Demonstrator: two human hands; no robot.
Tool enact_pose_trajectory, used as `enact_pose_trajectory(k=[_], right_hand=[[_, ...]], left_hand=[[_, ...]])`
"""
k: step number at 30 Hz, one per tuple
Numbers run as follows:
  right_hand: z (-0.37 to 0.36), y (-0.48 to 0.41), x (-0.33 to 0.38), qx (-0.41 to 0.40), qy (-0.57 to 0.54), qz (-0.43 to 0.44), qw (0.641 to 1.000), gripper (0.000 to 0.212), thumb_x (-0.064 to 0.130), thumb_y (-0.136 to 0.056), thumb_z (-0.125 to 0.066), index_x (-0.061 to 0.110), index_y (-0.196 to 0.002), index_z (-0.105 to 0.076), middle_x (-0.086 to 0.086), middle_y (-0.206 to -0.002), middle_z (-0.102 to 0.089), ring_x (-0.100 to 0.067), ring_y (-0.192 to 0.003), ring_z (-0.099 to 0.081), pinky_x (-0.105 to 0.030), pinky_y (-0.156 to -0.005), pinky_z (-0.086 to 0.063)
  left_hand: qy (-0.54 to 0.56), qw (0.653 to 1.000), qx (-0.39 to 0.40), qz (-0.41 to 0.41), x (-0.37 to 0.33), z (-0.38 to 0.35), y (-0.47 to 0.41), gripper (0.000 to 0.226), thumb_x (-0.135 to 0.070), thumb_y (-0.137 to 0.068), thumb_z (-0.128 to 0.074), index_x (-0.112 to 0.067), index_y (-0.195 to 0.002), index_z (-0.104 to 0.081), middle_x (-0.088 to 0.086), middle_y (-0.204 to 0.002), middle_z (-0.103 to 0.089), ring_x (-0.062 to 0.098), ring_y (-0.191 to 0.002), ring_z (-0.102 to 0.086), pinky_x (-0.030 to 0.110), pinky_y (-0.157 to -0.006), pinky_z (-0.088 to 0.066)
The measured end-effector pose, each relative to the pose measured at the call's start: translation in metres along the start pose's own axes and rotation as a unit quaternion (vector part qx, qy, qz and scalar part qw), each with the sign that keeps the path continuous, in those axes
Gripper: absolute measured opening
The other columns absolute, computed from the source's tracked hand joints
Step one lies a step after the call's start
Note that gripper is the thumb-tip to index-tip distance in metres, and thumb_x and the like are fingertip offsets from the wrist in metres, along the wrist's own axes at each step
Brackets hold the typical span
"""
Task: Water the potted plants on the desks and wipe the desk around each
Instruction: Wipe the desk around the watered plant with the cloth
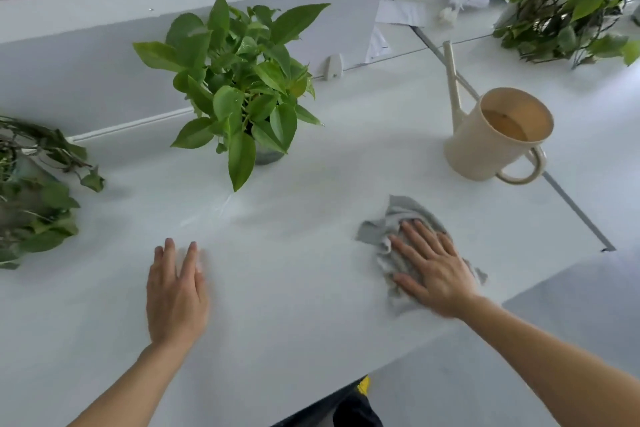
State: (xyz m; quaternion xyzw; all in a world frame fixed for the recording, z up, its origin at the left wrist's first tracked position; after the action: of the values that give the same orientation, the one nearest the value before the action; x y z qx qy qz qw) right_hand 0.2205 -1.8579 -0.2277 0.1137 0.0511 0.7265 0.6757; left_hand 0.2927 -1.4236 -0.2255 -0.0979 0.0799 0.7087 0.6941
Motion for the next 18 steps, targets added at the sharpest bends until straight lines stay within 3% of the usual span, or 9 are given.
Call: enact_pose_trajectory(k=[3, 5, 7, 11, 13, 16, 17, 18], right_hand=[[0.003, 0.012, -0.021, 0.001, -0.052, -0.223, 0.973, 0.077, 0.08, -0.087, -0.005, 0.045, -0.156, 0.001, 0.01, -0.166, 0.014, -0.009, -0.151, 0.021, -0.04, -0.125, 0.004], [-0.004, 0.013, 0.016, -0.007, -0.087, -0.34, 0.936, 0.079, 0.072, -0.091, -0.007, 0.035, -0.159, 0.002, 0.001, -0.166, 0.018, -0.018, -0.152, 0.022, -0.047, -0.124, 0.004], [-0.016, 0.013, 0.081, 0.001, -0.118, -0.366, 0.923, 0.08, 0.065, -0.094, -0.009, 0.023, -0.161, 0.0, -0.011, -0.166, 0.017, -0.029, -0.152, 0.021, -0.054, -0.122, 0.003], [-0.037, 0.025, 0.238, -0.052, -0.063, -0.113, 0.99, 0.077, 0.061, -0.093, -0.035, 0.012, -0.154, -0.032, -0.02, -0.163, -0.021, -0.041, -0.152, -0.013, -0.061, -0.116, -0.012], [-0.041, 0.031, 0.278, -0.026, -0.041, 0.014, 0.999, 0.076, 0.064, -0.093, -0.04, 0.017, -0.152, -0.038, -0.017, -0.161, -0.03, -0.039, -0.151, -0.017, -0.059, -0.114, -0.015], [-0.032, 0.018, 0.248, 0.01, 0.023, 0.232, 0.972, 0.074, 0.07, -0.096, -0.031, 0.031, -0.158, -0.024, -0.007, -0.166, -0.018, -0.033, -0.154, -0.007, -0.054, -0.117, -0.007], [-0.029, 0.009, 0.221, 0.012, 0.05, 0.28, 0.959, 0.073, 0.072, -0.096, -0.028, 0.037, -0.159, -0.014, -0.002, -0.167, -0.01, -0.029, -0.154, -0.002, -0.052, -0.118, -0.004], [-0.025, -0.005, 0.188, 0.021, 0.057, 0.272, 0.96, 0.072, 0.073, -0.096, -0.023, 0.041, -0.158, -0.006, 0.002, -0.168, -0.005, -0.025, -0.155, 0.003, -0.051, -0.119, -0.003]], left_hand=[[-0.015, 1.0, -0.001, 0.016, 0.032, 0.008, 0.023, 0.044, -0.018, -0.099, -0.037, -0.002, -0.138, -0.049, 0.028, -0.151, -0.03, 0.045, -0.14, -0.025, 0.056, -0.111, -0.03], [-0.027, 0.999, -0.005, 0.029, 0.055, 0.012, 0.041, 0.046, -0.022, -0.101, -0.03, -0.001, -0.137, -0.049, 0.03, -0.148, -0.032, 0.047, -0.138, -0.027, 0.058, -0.108, -0.032], [-0.031, 0.999, -0.003, 0.04, 0.077, 0.014, 0.056, 0.055, -0.029, -0.096, -0.025, -0.001, -0.136, -0.05, 0.031, -0.147, -0.033, 0.049, -0.136, -0.029, 0.06, -0.105, -0.034], [-0.044, 0.996, -0.004, 0.075, 0.107, 0.018, 0.068, 0.061, -0.035, -0.094, -0.021, 0.001, -0.133, -0.051, 0.035, -0.142, -0.036, 0.053, -0.132, -0.032, 0.063, -0.102, -0.035], [-0.046, 0.994, -0.016, 0.094, 0.114, 0.02, 0.068, 0.061, -0.034, -0.093, -0.023, 0.002, -0.133, -0.052, 0.036, -0.14, -0.038, 0.054, -0.131, -0.032, 0.063, -0.102, -0.035], [-0.039, 0.994, -0.015, 0.101, 0.112, 0.02, 0.068, 0.06, -0.034, -0.094, -0.023, 0.0, -0.136, -0.049, 0.033, -0.143, -0.036, 0.051, -0.133, -0.03, 0.061, -0.105, -0.031], [-0.034, 0.994, -0.012, 0.103, 0.112, 0.02, 0.068, 0.06, -0.035, -0.094, -0.022, -0.001, -0.137, -0.048, 0.032, -0.144, -0.035, 0.05, -0.135, -0.028, 0.06, -0.106, -0.03], [-0.029, 0.994, -0.012, 0.109, 0.112, 0.019, 0.069, 0.06, -0.035, -0.094, -0.021, -0.003, -0.138, -0.047, 0.031, -0.146, -0.034, 0.048, -0.136, -0.027, 0.059, -0.108, -0.028]])
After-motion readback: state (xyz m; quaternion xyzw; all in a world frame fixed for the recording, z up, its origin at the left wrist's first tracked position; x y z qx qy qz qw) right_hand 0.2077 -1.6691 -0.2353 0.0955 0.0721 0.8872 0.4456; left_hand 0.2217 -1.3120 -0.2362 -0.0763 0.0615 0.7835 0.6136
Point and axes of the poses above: each hand's wrist, its own y-axis away from the middle knuckle, its own z-axis out of the back of the hand, x = y × z, the point moved 3 cm from there along -y, towards the middle knuckle
